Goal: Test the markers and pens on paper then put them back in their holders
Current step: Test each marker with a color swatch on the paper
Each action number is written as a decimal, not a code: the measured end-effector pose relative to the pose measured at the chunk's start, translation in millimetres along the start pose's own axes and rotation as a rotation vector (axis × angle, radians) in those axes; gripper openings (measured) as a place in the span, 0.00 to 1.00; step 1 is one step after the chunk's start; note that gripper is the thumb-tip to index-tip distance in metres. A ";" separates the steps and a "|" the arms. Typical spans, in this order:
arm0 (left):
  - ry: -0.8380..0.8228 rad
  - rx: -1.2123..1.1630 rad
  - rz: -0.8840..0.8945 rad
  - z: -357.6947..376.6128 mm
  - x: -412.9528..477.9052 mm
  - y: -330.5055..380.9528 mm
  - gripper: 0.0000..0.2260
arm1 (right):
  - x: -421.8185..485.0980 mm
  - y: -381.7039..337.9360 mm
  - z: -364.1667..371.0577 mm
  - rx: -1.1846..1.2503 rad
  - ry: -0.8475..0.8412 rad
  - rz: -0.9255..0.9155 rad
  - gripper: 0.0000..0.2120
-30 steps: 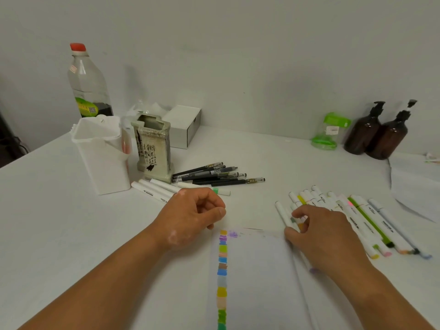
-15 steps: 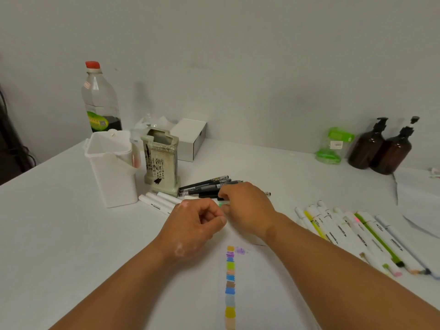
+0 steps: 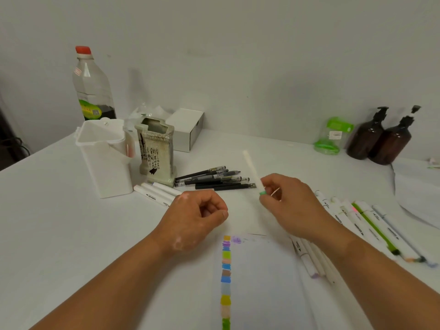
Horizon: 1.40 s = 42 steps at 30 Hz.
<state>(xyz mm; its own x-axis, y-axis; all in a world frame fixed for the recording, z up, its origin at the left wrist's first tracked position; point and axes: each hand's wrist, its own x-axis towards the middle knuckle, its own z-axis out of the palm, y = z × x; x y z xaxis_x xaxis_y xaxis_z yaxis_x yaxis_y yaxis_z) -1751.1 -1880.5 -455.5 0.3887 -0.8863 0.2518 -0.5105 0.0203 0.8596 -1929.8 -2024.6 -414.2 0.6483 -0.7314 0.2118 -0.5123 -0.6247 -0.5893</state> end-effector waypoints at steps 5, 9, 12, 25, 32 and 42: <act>-0.107 -0.023 0.056 10.7 -5.9 6.7 0.08 | -43.8 -4.3 2.6 0.639 -0.058 0.145 0.07; -0.181 -0.020 0.050 19.5 -9.8 12.2 0.11 | -54.8 -1.8 19.8 0.747 -0.077 0.167 0.07; -0.169 0.062 0.065 16.3 -8.7 9.8 0.07 | -55.1 4.3 20.3 0.801 -0.056 0.173 0.05; -0.281 0.252 0.262 26.7 -15.3 22.4 0.12 | -62.5 -2.2 25.6 0.862 -0.045 0.043 0.03; -0.265 0.285 0.272 24.1 -13.6 20.4 0.16 | -64.7 -4.4 22.7 0.854 -0.006 0.028 0.02; -0.312 0.583 0.115 22.6 -11.4 5.0 0.21 | -67.8 5.6 31.6 0.548 -0.022 0.211 0.05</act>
<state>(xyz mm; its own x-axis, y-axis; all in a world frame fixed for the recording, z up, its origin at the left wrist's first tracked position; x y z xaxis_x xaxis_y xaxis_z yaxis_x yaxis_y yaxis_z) -1775.4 -1880.8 -464.1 0.1122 -0.9874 0.1117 -0.9003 -0.0535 0.4319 -1958.8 -1969.9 -456.5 0.5783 -0.8151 0.0337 -0.2690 -0.2295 -0.9354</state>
